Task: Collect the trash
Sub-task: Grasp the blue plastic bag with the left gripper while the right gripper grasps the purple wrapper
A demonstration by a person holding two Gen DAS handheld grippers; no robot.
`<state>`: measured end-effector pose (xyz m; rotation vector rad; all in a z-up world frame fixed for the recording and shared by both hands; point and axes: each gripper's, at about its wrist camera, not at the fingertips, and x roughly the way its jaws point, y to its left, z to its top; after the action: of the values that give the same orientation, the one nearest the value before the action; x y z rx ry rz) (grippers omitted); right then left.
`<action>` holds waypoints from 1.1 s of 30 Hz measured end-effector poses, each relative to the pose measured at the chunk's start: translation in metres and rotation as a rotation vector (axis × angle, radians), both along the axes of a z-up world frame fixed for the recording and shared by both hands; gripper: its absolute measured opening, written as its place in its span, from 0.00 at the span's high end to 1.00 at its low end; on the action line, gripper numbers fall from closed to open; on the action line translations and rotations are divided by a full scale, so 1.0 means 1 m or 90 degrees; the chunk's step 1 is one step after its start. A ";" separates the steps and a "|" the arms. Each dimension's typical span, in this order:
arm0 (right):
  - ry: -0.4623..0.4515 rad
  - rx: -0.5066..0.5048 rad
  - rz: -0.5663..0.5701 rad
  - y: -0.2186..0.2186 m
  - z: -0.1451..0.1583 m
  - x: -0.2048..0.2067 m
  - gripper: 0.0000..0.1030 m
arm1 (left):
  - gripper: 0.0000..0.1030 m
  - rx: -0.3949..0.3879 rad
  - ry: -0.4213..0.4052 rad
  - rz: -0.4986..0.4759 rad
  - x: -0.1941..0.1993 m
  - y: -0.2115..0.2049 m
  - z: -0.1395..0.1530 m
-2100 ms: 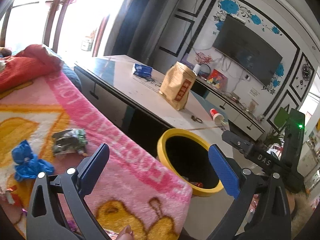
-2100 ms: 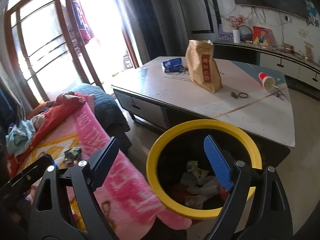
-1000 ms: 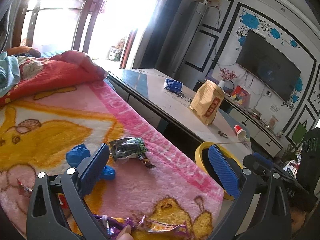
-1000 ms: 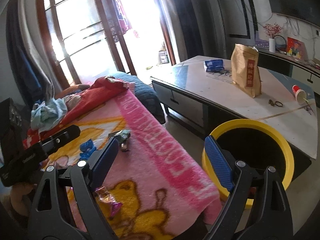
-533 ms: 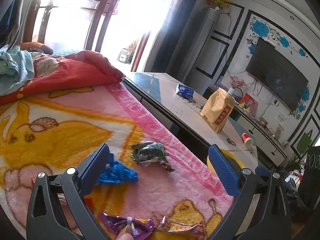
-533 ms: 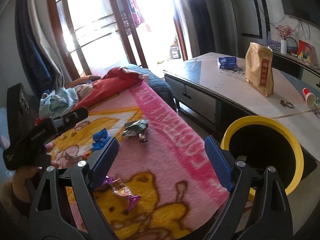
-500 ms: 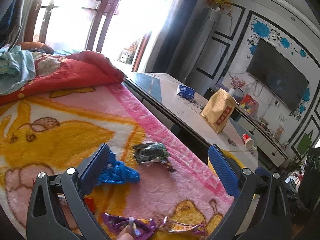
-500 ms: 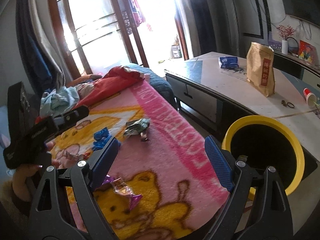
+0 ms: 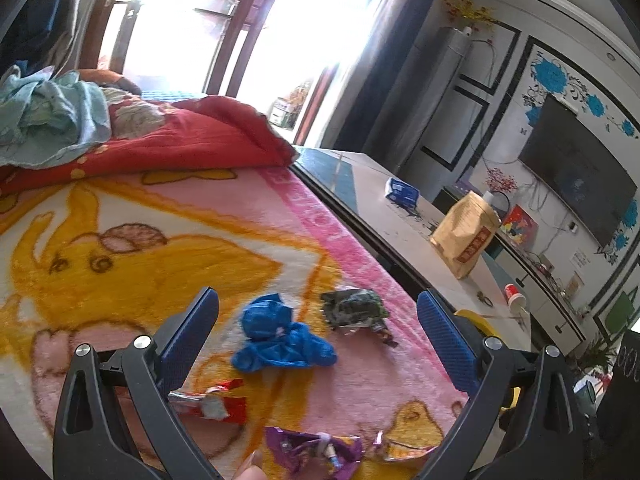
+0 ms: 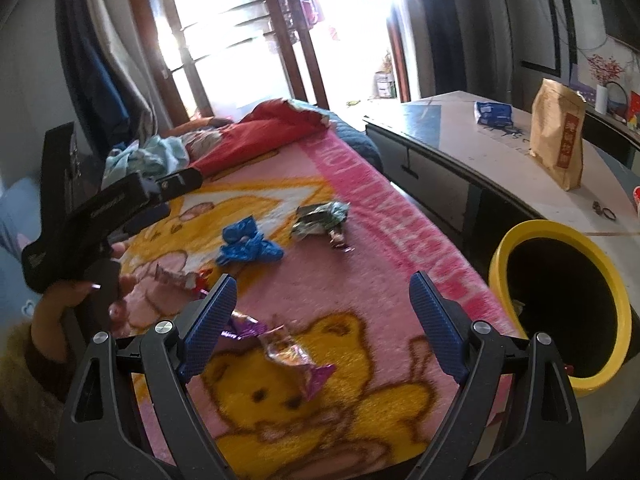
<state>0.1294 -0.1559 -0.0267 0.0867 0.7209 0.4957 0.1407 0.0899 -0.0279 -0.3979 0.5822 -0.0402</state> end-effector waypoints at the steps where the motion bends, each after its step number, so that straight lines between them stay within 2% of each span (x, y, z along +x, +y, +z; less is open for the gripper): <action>1: 0.002 -0.001 0.004 0.002 -0.001 -0.001 0.23 | 0.06 0.001 0.002 0.003 0.000 0.002 -0.001; 20: 0.068 -0.044 0.058 0.028 -0.038 -0.003 0.23 | 0.06 -0.015 0.076 0.058 0.011 0.043 -0.041; 33: 0.097 -0.080 0.072 0.034 -0.064 -0.002 0.23 | 0.07 -0.027 0.109 -0.013 0.044 0.026 -0.056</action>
<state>0.1275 -0.1223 -0.0903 -0.0349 0.9080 0.5541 0.1847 0.1156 -0.0835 -0.4398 0.7561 -0.0383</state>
